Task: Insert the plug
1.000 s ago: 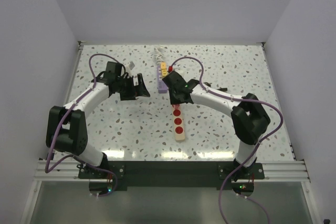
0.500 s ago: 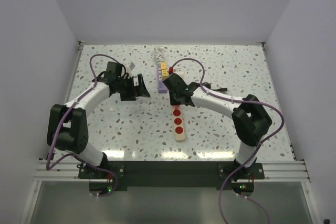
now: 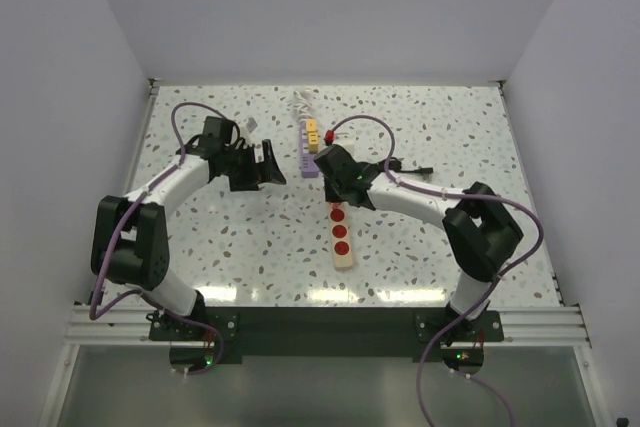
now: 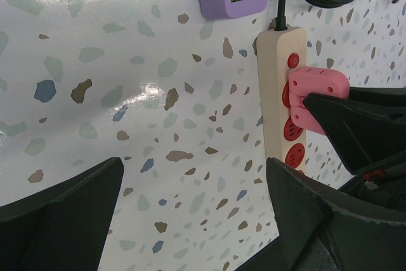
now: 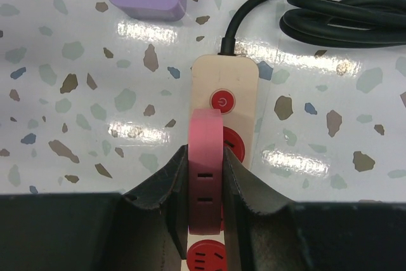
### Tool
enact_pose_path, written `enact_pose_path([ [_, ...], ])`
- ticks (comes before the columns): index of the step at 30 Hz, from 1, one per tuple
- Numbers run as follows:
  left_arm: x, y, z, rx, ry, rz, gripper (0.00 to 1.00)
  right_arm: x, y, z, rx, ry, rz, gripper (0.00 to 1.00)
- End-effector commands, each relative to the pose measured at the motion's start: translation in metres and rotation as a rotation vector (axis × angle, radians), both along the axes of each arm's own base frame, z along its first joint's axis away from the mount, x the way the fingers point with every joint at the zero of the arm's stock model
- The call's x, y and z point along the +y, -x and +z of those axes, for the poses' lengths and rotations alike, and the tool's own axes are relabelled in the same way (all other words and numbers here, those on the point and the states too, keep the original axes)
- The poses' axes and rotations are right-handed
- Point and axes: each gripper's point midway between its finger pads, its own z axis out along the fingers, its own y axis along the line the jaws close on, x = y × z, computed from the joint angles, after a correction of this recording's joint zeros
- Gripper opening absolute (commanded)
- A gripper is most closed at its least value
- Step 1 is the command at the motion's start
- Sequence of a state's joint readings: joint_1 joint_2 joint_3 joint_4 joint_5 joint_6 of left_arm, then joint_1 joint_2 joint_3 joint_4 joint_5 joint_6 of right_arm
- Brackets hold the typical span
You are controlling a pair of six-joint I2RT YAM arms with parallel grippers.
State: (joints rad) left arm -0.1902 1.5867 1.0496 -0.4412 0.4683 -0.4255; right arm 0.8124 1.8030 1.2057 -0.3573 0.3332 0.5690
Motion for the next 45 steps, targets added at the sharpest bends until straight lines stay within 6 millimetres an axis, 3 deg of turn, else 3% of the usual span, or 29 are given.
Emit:
enact_pose_path([
  [1, 0.000, -0.016, 0.016, -0.079, 0.019, -0.013, 1.00, -0.051, 0.101, -0.094, 0.406, 0.202, 0.049, 0.00],
  [7, 0.001, -0.015, 0.017, -0.082, 0.018, -0.008, 1.00, -0.069, 0.120, -0.106, 0.431, 0.233, 0.038, 0.00],
  [13, 0.002, -0.017, 0.023, -0.098, 0.019, 0.002, 1.00, -0.063, 0.127, -0.112, 0.431, 0.283, 0.082, 0.00],
  [16, 0.002, -0.018, 0.025, -0.102, 0.016, 0.008, 1.00, -0.060, 0.123, -0.108, 0.417, 0.306, 0.087, 0.00],
  [23, 0.003, -0.018, 0.029, -0.111, 0.012, 0.007, 1.00, -0.052, 0.095, -0.075, 0.324, 0.343, 0.080, 0.00],
  [25, 0.004, -0.018, 0.033, -0.119, 0.009, 0.007, 1.00, -0.050, 0.091, -0.069, 0.313, 0.351, 0.081, 0.08],
  [26, 0.004, -0.018, 0.034, -0.123, 0.007, 0.008, 1.00, -0.043, 0.083, -0.062, 0.289, 0.339, 0.083, 0.18],
  [28, 0.005, -0.018, 0.036, -0.127, 0.002, 0.008, 1.00, -0.038, 0.076, -0.056, 0.276, 0.334, 0.082, 0.26],
  [30, 0.006, -0.017, 0.040, -0.135, -0.001, 0.008, 1.00, -0.028, 0.065, -0.045, 0.248, 0.318, 0.084, 0.42],
  [38, 0.008, -0.012, 0.049, -0.162, 0.002, 0.022, 1.00, -0.005, 0.035, -0.006, 0.156, 0.194, 0.065, 0.59],
  [40, 0.009, -0.013, 0.052, -0.169, -0.002, 0.028, 1.00, 0.003, 0.029, 0.013, 0.119, 0.134, 0.065, 0.63],
  [45, 0.012, -0.015, 0.065, -0.192, -0.004, 0.036, 1.00, 0.002, 0.022, 0.059, 0.034, 0.044, 0.035, 0.71],
])
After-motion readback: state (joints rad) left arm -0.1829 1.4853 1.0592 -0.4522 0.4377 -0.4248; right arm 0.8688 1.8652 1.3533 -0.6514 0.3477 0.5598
